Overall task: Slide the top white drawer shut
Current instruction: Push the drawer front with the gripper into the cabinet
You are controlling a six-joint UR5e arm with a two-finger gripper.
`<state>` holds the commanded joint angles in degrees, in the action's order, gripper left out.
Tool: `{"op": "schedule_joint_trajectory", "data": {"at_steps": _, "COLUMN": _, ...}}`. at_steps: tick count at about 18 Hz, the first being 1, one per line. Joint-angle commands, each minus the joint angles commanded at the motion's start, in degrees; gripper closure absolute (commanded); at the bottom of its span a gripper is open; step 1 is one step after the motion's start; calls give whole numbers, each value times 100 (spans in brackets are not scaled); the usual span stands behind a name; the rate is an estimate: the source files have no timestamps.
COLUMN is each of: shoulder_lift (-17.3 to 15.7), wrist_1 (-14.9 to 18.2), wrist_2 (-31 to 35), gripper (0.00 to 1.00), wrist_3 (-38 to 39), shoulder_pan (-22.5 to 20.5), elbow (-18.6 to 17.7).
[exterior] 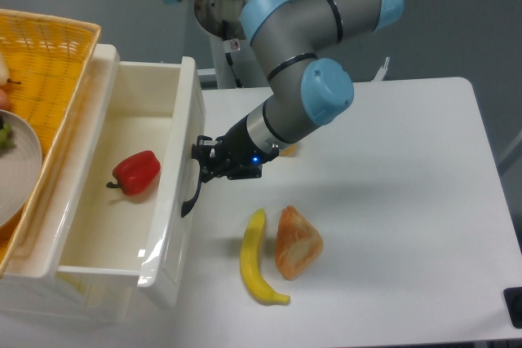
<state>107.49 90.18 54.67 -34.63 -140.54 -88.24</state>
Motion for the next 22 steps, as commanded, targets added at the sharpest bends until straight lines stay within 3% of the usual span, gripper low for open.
{"op": "schedule_joint_trajectory", "data": {"at_steps": 22, "shoulder_lift": -61, "wrist_1": -97, "wrist_2": 9, "gripper": 94, "wrist_3": 123, "shoulder_pan": 299, "elbow": -167}}
